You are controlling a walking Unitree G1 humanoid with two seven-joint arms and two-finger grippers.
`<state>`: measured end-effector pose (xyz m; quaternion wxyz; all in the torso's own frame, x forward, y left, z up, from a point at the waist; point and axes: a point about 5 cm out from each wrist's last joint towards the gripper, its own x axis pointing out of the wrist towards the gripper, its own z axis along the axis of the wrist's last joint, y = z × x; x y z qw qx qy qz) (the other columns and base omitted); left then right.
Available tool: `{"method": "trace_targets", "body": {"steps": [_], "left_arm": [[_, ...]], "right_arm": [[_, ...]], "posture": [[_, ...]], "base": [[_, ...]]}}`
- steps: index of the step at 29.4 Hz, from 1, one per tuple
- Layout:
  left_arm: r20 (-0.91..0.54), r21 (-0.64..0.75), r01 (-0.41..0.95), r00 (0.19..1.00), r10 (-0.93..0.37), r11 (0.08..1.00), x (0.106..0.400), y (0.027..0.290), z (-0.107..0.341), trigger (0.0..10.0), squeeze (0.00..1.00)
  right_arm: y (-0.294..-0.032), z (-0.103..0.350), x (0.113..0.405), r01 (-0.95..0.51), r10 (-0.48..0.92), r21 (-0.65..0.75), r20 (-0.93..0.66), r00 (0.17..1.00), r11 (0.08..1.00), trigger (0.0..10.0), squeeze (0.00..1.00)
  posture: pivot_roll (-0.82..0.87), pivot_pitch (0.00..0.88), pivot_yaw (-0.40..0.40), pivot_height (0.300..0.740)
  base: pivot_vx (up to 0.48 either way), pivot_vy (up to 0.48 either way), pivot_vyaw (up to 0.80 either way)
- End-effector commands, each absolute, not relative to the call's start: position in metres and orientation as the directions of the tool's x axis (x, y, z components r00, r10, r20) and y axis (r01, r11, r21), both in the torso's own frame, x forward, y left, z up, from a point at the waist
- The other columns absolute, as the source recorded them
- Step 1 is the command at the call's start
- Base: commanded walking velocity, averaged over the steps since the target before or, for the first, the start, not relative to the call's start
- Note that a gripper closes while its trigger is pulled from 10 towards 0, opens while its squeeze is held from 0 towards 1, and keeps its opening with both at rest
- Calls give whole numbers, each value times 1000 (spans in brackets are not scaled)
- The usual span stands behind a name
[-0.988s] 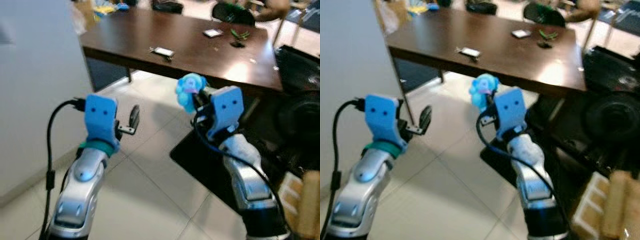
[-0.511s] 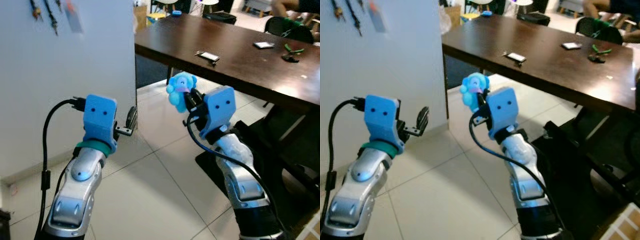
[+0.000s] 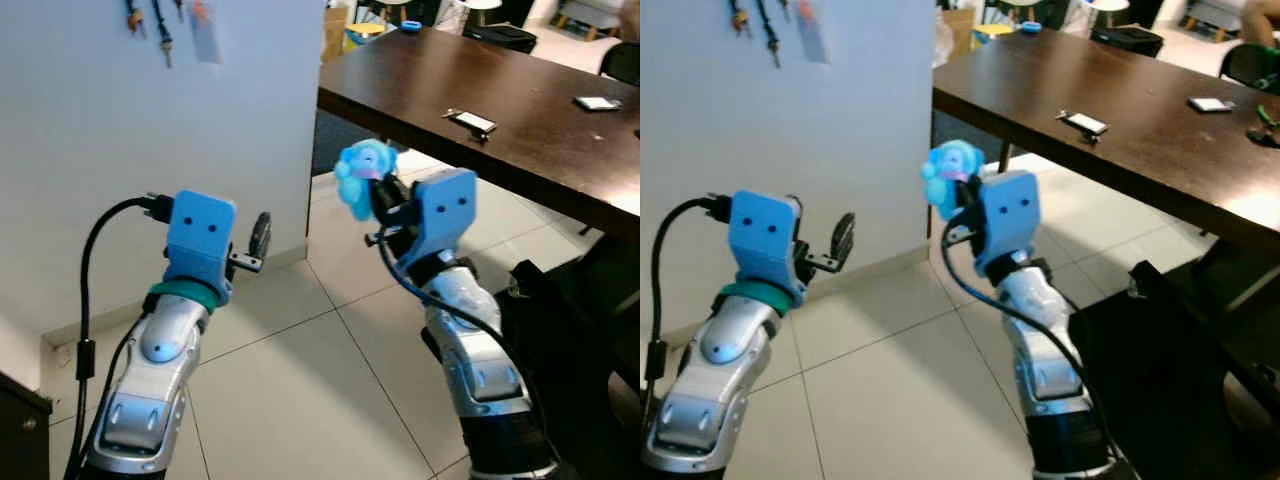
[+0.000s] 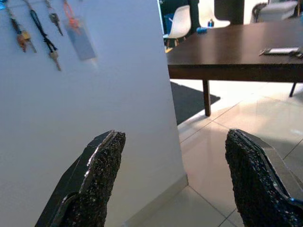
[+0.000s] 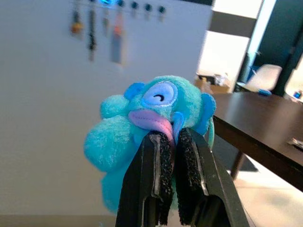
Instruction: Hang keys on a hook
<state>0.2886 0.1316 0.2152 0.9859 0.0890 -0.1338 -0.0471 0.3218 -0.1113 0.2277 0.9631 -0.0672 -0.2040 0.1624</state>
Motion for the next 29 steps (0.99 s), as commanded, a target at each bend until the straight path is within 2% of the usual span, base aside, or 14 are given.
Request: {"method": "trace_targets", "body": {"steps": [1, 9, 29], "left_arm": [[251, 192, 85, 959, -133, 978, 290, 128, 214, 10000, 0], [253, 195, 86, 958, -135, 977, 291, 128, 214, 10000, 0], [247, 196, 81, 960, -130, 977, 291, 129, 215, 10000, 0]], "right_arm": [[-116, 225, 322, -268, 325, -197, 365, 873, 943, 10000, 0], [-115, 224, 321, -273, 333, -206, 363, 870, 940, 10000, 0], [-112, 226, 319, -306, 360, -198, 370, 856, 931, 10000, 0]], "posture": [[-138, 44, 64, 740], [-136, 44, 65, 740], [-132, 55, 73, 740]], "base": [[480, 0, 0], [480, 0, 0], [480, 0, 784]]}}
